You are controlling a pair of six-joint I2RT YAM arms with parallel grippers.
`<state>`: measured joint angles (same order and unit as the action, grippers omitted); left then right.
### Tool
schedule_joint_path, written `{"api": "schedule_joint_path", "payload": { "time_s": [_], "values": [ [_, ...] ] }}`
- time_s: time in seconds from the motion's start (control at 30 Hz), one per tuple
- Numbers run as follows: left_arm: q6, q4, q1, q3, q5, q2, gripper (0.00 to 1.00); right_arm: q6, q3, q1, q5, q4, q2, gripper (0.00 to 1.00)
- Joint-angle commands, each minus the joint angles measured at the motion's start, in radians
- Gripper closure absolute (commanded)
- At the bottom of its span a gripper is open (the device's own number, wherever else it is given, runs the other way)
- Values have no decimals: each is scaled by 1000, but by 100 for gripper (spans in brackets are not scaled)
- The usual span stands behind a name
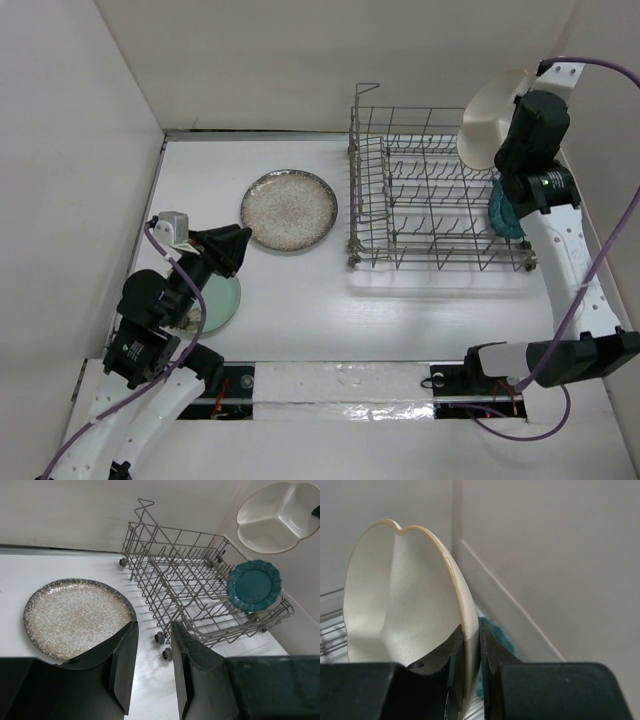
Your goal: Load the plates into the dish rack
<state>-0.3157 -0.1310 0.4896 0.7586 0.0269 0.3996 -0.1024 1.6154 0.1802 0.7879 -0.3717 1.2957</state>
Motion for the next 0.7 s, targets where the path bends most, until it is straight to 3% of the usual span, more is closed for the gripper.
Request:
{"api": "schedule_joint_path", "payload": {
  "time_s": [0.0, 0.13, 0.23, 0.67],
  "values": [
    [3, 57, 16, -5, 13, -25, 71, -127, 51, -47, -13, 359, -9, 100],
    [6, 53, 36, 2, -10, -45, 71, -273, -31, -134, -85, 500, 4, 100],
    [10, 48, 56, 7, -19, -53, 71, -371, -101, -134, -96, 555, 10, 100],
    [18, 36, 106, 2, -59, -73, 71, -439, -201, -166, -164, 530, 34, 100]
  ]
}}
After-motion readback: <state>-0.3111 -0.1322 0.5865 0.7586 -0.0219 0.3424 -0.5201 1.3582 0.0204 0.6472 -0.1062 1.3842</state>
